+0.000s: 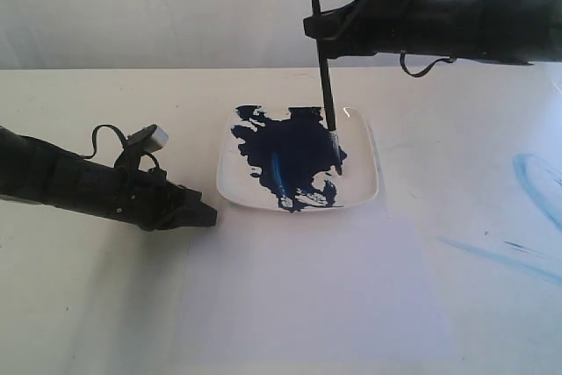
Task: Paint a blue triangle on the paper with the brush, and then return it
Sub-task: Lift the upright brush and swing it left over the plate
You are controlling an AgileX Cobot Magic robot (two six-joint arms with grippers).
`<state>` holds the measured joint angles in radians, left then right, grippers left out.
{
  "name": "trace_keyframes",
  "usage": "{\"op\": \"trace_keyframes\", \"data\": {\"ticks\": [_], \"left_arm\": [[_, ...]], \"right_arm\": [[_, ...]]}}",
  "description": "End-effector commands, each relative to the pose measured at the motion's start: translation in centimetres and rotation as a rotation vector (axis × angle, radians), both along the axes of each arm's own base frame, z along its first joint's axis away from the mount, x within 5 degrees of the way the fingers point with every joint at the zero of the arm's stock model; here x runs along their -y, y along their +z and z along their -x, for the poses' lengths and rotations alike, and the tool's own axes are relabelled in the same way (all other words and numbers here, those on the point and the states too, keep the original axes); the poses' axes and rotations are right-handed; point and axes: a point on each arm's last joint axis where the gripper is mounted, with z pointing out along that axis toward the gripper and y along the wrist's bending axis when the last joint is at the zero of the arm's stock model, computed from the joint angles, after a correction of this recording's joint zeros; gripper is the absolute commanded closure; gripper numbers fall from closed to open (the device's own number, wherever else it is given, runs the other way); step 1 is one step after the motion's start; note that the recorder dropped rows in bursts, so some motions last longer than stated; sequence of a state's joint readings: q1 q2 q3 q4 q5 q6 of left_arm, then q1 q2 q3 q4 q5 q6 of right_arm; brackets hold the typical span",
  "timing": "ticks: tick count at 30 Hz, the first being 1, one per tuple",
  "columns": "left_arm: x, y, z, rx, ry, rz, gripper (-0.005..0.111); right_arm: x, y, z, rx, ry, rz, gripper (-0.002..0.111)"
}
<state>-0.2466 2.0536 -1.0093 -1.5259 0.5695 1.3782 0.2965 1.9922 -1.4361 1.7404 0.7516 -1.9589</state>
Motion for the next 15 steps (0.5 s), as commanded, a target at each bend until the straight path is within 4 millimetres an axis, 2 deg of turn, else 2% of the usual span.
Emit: {"op": "trace_keyframes", "data": {"ticks": [1, 7, 9, 15], "left_arm": [[0.1, -0.7, 0.3, -0.029, 0.000, -0.006, 0.107], [0.1, -0.7, 0.3, -0.029, 0.000, -0.006, 0.107], [0.1, -0.7, 0.3, -0.029, 0.000, -0.006, 0.107], [0.1, -0.7, 0.3, -0.029, 0.000, -0.006, 0.107]], "right_arm": [[0.1, -0.4, 0.2, -0.001, -0.011, 0.019, 0.108], [0.3, -0.8, 0.0, -0.014, -0.048, 0.040, 0.108], [0.1, -0.4, 0.3, -0.005, -0.037, 0.033, 0.108], [-0.7, 2.5, 1.8, 0.067, 0.012, 0.021, 0.108]]}}
